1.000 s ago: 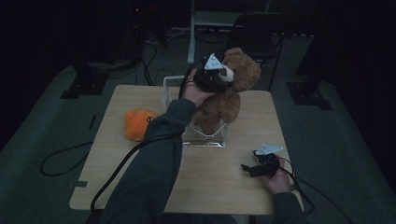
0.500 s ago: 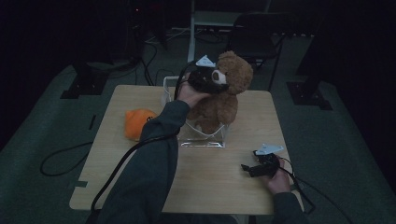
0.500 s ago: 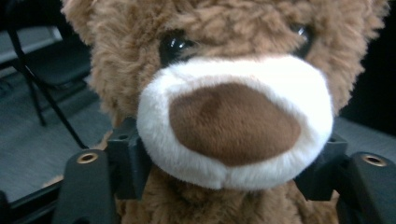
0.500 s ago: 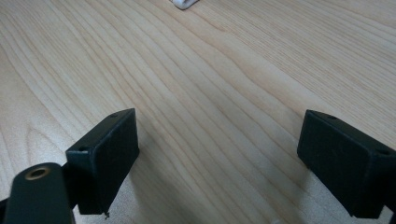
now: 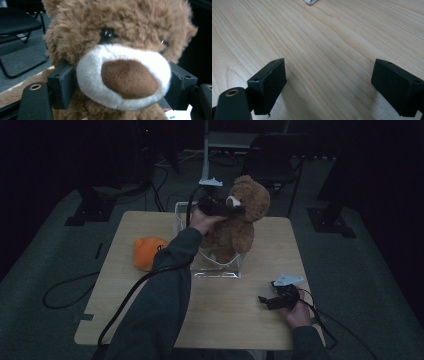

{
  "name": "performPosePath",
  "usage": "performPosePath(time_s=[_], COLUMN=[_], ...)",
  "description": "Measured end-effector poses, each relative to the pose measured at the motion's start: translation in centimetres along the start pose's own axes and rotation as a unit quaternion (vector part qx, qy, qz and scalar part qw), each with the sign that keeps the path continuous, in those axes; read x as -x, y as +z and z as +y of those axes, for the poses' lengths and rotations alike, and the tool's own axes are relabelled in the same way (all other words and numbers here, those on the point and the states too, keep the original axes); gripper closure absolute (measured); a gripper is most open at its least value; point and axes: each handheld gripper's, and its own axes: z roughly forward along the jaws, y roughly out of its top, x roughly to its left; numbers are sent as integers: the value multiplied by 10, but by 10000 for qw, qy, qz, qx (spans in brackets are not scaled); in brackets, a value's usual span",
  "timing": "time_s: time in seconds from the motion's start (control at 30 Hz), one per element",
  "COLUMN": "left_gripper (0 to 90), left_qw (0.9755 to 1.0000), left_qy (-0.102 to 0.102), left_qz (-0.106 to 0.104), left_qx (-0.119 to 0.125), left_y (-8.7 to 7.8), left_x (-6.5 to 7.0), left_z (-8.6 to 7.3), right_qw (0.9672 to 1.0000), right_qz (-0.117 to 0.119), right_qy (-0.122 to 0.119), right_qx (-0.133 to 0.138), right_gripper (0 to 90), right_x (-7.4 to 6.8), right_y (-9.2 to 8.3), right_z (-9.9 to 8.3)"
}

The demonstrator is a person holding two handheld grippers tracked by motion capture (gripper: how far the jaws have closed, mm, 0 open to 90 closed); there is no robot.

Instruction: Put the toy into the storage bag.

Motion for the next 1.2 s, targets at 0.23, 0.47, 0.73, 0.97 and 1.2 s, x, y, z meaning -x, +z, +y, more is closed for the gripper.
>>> performPosePath(time_s=[0.23, 0.47, 0.73, 0.97, 1.2], left_gripper=[340, 366, 368, 239, 143], left_qw=[9962, 9856, 9737, 9803, 9839], left_qy=[517, 1072, 1469, 1204, 1058], left_qz=[408, 580, 534, 629, 728], left_qx=[-566, -1174, -1658, -1433, -1241], left_y=[-3, -1, -3, 0, 4], left_x=[5, 9, 14, 12, 9], left_z=[-2, -14, -18, -19, -18], right_qw=[10000, 10000, 10000, 10000, 10000], right_qz=[1, -1, 1, -2, 3], right_qy=[-1, -1, -2, -5, -6], right_qx=[0, -1, 0, -1, -3], right_gripper=[120, 119, 120, 120, 120], right_x=[0, 0, 0, 0, 0], right_y=[0, 0, 0, 0, 0], right_z=[0, 0, 0, 0, 0])
